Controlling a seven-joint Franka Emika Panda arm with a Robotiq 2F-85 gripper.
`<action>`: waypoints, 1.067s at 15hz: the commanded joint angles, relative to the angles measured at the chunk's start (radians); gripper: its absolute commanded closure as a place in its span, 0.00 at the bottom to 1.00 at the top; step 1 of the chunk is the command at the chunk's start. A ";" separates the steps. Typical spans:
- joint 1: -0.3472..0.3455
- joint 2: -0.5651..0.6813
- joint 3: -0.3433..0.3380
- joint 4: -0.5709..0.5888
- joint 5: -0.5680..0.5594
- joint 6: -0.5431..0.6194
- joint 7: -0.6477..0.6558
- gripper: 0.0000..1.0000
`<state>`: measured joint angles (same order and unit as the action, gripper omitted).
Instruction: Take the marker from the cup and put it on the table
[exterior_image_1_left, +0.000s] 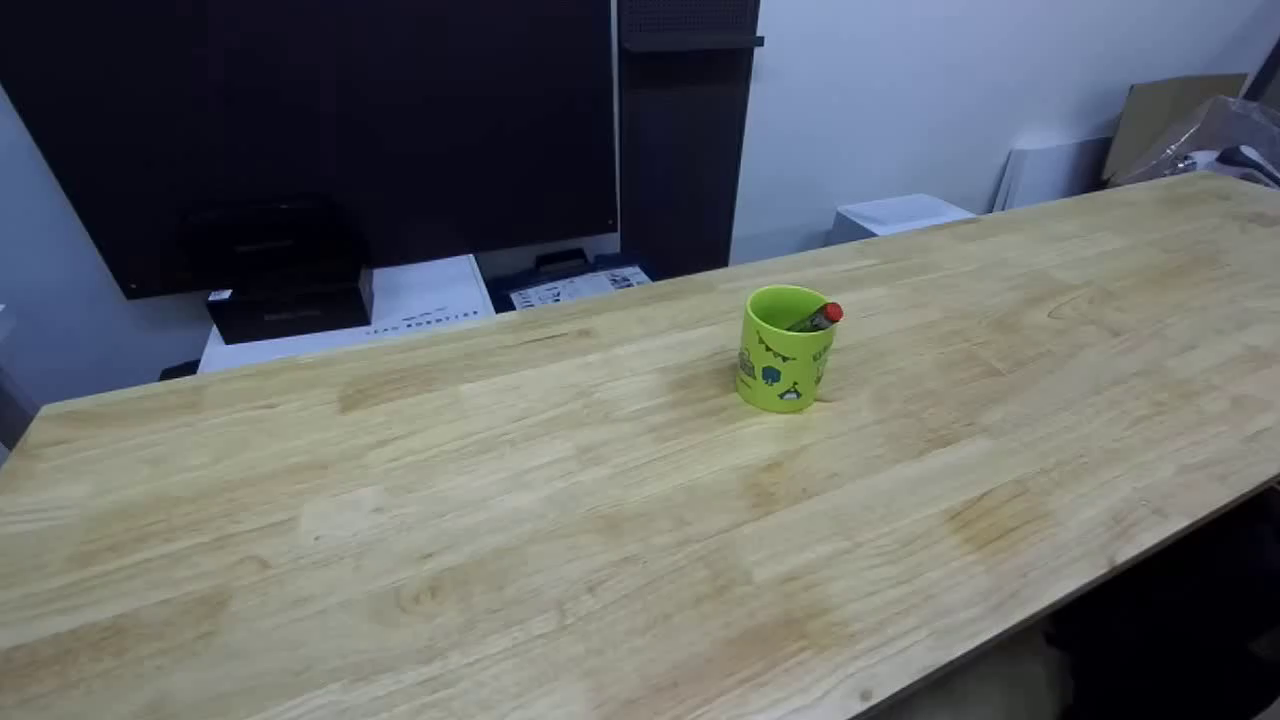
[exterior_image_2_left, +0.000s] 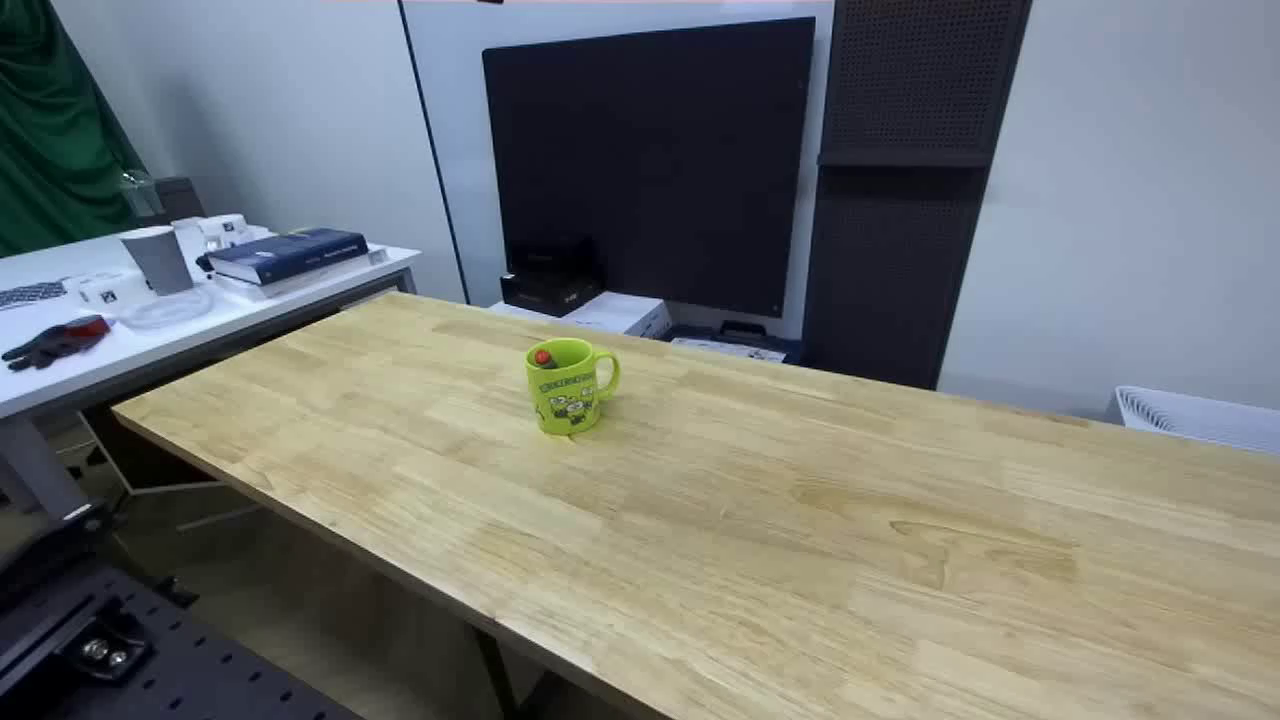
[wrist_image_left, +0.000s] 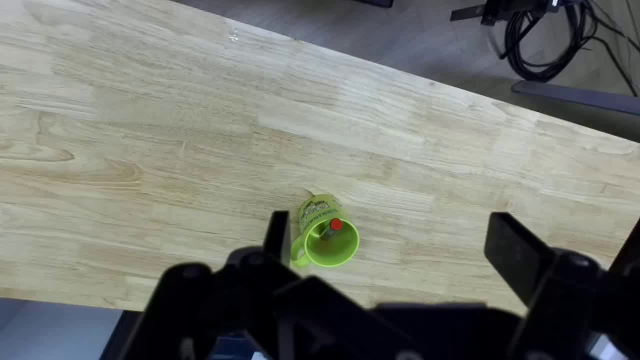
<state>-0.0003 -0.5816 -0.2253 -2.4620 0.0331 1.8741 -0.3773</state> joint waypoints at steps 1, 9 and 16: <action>-0.013 0.002 0.012 0.002 0.007 -0.001 -0.006 0.00; -0.013 0.002 0.012 0.002 0.007 -0.001 -0.006 0.00; -0.049 0.068 0.053 -0.034 -0.060 0.234 0.067 0.00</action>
<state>-0.0195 -0.5719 -0.2100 -2.4731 0.0183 1.9541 -0.3670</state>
